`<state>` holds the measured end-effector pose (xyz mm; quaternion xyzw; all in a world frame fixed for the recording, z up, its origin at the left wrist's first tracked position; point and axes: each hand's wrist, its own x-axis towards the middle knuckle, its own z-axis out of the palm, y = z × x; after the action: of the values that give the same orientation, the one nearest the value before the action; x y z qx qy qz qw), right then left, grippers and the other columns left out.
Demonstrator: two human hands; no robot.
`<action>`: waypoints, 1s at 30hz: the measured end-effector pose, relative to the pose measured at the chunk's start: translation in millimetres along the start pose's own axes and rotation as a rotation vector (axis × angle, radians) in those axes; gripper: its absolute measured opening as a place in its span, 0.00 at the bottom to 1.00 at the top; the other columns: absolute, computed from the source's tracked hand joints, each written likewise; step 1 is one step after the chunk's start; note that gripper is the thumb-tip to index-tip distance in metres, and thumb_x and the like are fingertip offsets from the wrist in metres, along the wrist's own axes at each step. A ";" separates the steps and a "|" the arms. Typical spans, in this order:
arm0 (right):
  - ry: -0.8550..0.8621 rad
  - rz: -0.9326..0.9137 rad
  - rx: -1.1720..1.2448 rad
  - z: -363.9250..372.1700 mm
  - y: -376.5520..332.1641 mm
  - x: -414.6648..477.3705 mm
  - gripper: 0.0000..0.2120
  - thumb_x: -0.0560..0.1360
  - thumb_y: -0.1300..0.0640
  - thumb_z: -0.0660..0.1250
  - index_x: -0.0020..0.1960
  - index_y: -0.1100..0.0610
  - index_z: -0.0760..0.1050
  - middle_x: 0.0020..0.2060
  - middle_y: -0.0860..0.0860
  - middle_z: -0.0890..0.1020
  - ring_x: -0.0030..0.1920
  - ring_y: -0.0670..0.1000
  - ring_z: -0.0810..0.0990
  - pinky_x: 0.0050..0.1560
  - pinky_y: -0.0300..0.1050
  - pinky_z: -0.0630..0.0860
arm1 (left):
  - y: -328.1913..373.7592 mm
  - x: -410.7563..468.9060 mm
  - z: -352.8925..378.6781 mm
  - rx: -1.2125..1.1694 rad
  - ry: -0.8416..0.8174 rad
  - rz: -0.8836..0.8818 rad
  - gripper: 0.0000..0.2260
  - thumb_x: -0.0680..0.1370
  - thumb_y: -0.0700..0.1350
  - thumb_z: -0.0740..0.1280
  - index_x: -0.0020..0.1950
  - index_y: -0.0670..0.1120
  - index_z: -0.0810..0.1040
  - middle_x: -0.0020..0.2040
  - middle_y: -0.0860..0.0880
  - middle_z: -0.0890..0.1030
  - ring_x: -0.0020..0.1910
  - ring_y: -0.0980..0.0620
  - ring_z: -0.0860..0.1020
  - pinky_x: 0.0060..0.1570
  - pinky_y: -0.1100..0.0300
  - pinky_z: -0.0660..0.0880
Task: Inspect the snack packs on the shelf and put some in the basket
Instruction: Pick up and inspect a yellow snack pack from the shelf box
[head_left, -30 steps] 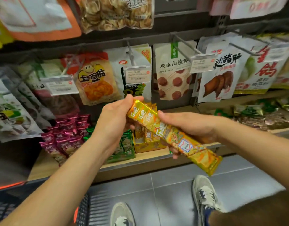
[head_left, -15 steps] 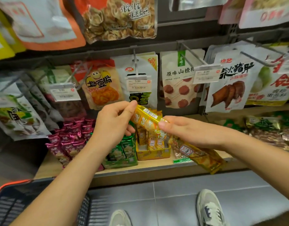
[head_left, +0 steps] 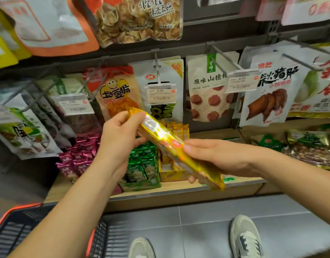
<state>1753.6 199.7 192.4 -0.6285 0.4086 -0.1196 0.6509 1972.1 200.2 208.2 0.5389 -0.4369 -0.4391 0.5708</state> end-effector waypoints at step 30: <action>0.591 -0.187 0.545 -12.2 6.5 35.0 0.09 0.77 0.60 0.68 0.56 0.58 0.73 0.49 0.58 0.83 0.47 0.55 0.85 0.40 0.53 0.83 | -38.7 -29.3 22.1 0.797 -0.426 -0.057 0.12 0.70 0.54 0.75 0.51 0.53 0.81 0.43 0.55 0.84 0.43 0.55 0.82 0.49 0.50 0.80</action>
<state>1765.2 168.7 174.6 -0.4061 0.4723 -0.4577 0.6345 1942.7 222.3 169.7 0.6260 -0.6646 -0.3533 0.2041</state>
